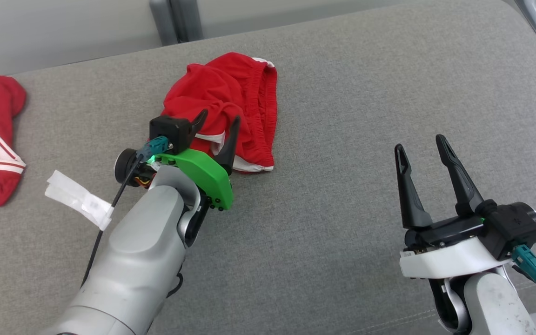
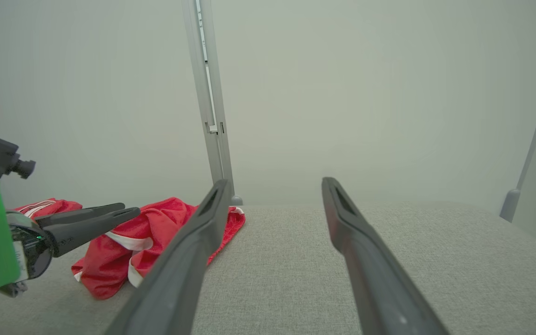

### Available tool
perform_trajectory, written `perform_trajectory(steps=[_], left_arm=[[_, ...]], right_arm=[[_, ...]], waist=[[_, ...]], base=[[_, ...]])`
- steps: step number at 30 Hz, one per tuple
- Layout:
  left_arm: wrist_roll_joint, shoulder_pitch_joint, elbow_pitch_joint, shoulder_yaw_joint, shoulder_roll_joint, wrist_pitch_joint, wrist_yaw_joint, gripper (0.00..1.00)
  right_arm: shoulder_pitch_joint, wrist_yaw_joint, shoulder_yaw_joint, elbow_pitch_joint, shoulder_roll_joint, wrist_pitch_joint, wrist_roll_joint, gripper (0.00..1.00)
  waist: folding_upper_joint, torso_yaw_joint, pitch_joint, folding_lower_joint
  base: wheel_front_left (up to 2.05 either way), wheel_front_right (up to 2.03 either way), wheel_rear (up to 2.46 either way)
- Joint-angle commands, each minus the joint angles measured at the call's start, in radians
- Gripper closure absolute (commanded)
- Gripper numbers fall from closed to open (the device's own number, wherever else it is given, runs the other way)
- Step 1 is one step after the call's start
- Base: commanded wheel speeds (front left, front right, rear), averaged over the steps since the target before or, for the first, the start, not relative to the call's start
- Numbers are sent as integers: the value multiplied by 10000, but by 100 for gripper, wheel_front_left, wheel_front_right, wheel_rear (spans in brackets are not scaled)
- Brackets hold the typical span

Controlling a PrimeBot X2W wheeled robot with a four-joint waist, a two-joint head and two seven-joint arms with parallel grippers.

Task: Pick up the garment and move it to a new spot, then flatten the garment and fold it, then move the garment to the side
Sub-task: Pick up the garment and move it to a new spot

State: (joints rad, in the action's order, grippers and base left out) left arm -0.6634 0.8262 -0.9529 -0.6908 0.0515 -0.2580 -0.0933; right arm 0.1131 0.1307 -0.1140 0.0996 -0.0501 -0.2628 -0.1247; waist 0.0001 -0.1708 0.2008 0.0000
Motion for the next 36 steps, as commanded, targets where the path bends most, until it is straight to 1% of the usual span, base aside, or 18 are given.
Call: perform_trajectory(steps=[1, 3, 4, 9, 14, 17, 20, 25, 30, 36], left_arm=[[178, -271, 298, 85, 5, -83, 62, 0], [322, -588, 930, 318, 36, -76, 197, 0], [546, -1085, 1596, 600, 167, -59, 363, 0], [1082, -2496, 3247, 1397, 391, -63, 704, 0], [1570, -3991, 4666, 2370, 502, -64, 1066, 0], [1892, -4915, 5525, 3007, 461, -63, 1218, 0], [2228, -5734, 6290, 3601, 382, -64, 1278, 0], [2843, -6955, 7348, 4343, 200, -64, 1141, 0], [3167, -7635, 7793, 4844, 79, -64, 1018, 0], [3314, -7914, 7927, 5227, 7, -64, 903, 0]], right_arm=[[-148, 1, 45, -42, -3, -31, 76, 0], [-248, 1, 98, -66, -3, -31, 152, 0], [-319, 1, 168, -97, -5, -31, 230, 0], [-504, 1, 366, -191, -6, -31, 446, 0], [-561, 1, 502, -279, -5, -31, 488, 0], [-591, 1, 527, -392, -5, -31, 364, 0], [-656, 1, 526, -527, -4, -31, 259, 0], [-765, 1, 596, -863, -4, -31, 43, 0], [-880, 1, 589, -1207, -6, -31, -84, 0], [-921, 1, 544, -1431, -6, -31, -128, 0]], waist=[[-1, 294, -370, 0], [-1, 409, -547, 0], [-1, 527, -717, 0], [-1, 855, -1074, 0], [-1, 1076, -1230, 0], [-1, 1143, -1266, 0], [-1, 1171, -1280, 0], [-1, 1210, -1304, 0], [-1, 1241, -1323, 0], [-1, 1261, -1313, 0]], base=[[0, 0, 0], [0, 0, 0], [0, 0, 0], [0, 0, 0], [0, 0, 0], [0, 0, 0], [0, 0, 0], [0, 0, 0], [0, 0, 0], [0, 0, 0]])
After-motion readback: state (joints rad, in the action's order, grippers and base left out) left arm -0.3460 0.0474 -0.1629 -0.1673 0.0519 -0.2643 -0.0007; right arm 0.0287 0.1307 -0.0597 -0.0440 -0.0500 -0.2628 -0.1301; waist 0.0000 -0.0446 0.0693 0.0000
